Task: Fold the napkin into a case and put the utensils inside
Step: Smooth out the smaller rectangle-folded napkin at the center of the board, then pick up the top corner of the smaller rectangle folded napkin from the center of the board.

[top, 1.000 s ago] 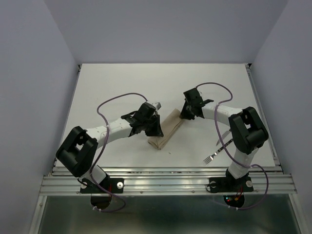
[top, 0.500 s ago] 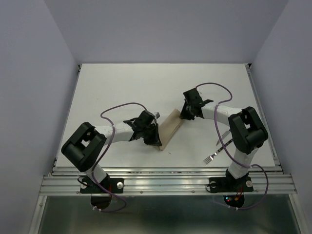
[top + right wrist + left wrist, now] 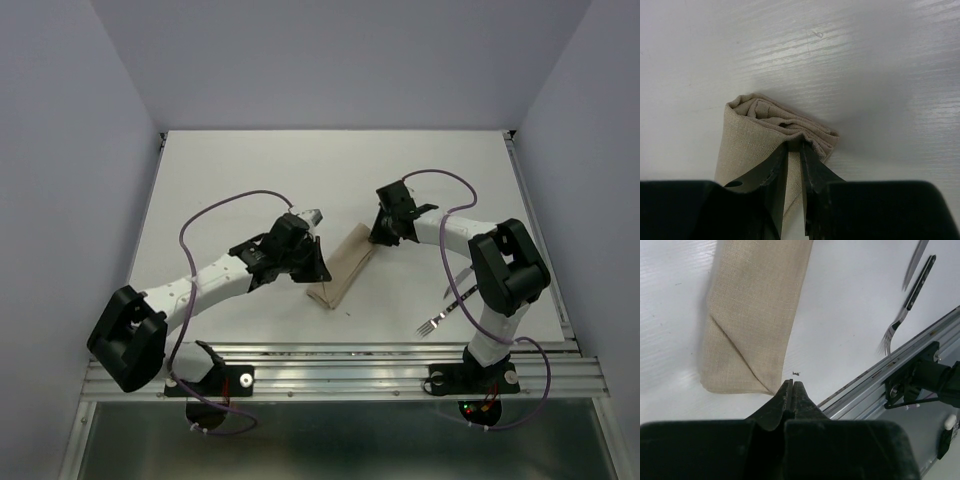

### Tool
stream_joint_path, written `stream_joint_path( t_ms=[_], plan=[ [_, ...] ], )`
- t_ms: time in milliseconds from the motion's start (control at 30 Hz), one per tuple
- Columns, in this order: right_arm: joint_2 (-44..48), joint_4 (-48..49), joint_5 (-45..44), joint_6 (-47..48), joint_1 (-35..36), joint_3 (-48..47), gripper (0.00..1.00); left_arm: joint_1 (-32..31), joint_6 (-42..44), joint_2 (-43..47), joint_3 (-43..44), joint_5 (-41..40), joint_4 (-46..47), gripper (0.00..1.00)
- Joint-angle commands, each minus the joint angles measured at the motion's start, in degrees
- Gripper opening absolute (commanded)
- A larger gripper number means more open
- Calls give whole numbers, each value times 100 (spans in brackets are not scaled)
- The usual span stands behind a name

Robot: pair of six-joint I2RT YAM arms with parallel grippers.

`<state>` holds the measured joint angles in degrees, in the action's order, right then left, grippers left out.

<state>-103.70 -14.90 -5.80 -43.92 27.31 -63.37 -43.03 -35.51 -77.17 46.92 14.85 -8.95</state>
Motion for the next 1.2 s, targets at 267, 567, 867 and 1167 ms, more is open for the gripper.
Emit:
stream_joint_path(
  t_ms=[267, 567, 867, 1167],
  plan=[
    [192, -57, -61, 24, -15, 27, 24, 75, -510, -350, -1114, -606, 1154, 0],
    [560, -363, -140, 366, -15, -139, 27, 40, -177, 375, -414, -966, 169, 0],
    [1642, -971, -1027, 833, -252, -168, 41, 40, 483, 758, 765, -1476, -678, 2],
    [2450, -998, -299, 850, -1421, 1186, 56, -390, 870, -877, 2487, -2390, -932, 34]
  ],
)
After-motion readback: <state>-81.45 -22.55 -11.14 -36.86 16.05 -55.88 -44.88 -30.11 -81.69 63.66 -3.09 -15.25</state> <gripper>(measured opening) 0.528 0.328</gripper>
